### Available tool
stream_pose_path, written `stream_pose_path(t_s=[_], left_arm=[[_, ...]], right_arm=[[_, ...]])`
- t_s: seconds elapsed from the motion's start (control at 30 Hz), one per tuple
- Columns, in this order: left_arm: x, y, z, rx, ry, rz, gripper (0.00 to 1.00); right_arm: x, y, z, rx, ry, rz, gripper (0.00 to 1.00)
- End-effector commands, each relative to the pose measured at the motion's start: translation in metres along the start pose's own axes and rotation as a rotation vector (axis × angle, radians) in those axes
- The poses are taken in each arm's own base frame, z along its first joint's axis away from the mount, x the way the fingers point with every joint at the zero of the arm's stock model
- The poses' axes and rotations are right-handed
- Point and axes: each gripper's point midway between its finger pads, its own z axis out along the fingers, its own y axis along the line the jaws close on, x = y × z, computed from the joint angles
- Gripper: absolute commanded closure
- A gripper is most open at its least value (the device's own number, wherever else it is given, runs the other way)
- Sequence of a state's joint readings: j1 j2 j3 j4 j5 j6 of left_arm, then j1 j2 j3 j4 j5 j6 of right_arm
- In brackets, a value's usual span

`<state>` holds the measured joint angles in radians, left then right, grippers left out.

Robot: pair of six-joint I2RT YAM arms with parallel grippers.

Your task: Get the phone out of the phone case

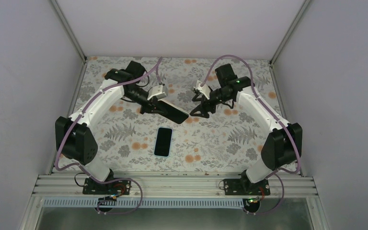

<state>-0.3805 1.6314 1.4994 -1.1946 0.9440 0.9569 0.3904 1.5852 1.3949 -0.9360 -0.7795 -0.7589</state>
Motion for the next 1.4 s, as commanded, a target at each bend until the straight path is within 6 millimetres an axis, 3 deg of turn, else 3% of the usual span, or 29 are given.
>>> stream_pose_path(t_s=[0.0, 0.33, 0.57, 0.9, 1.1, 1.2, 1.37], left_arm=[[-0.019, -0.010, -0.007, 0.017, -0.080, 0.052, 0.98], [-0.019, -0.009, -0.007, 0.018, -0.082, 0.047, 0.98], [-0.023, -0.014, -0.007, 0.051, -0.104, 0.048, 0.98], [-0.033, -0.035, 0.001, 0.198, -0.155, 0.046, 0.98], [-0.032, -0.042, 0.003, 0.217, -0.163, 0.055, 0.98], [-0.033, -0.041, 0.003, 0.217, -0.165, 0.063, 0.98], [-0.033, -0.028, 0.008, 0.204, -0.156, 0.049, 0.98]], right_arm=[[-0.006, 0.011, -0.006, -0.035, -0.035, -0.030, 0.13], [-0.002, 0.012, 0.000, -0.053, -0.038, -0.018, 0.13], [-0.005, 0.002, 0.006, -0.042, -0.049, -0.018, 0.14], [-0.032, -0.022, 0.036, -0.018, -0.036, -0.035, 0.14], [-0.053, -0.038, 0.036, 0.032, -0.080, -0.035, 0.14], [-0.060, -0.024, 0.044, -0.046, -0.074, -0.055, 0.14], [-0.072, 0.055, 0.078, -0.299, -0.029, -0.137, 0.14]])
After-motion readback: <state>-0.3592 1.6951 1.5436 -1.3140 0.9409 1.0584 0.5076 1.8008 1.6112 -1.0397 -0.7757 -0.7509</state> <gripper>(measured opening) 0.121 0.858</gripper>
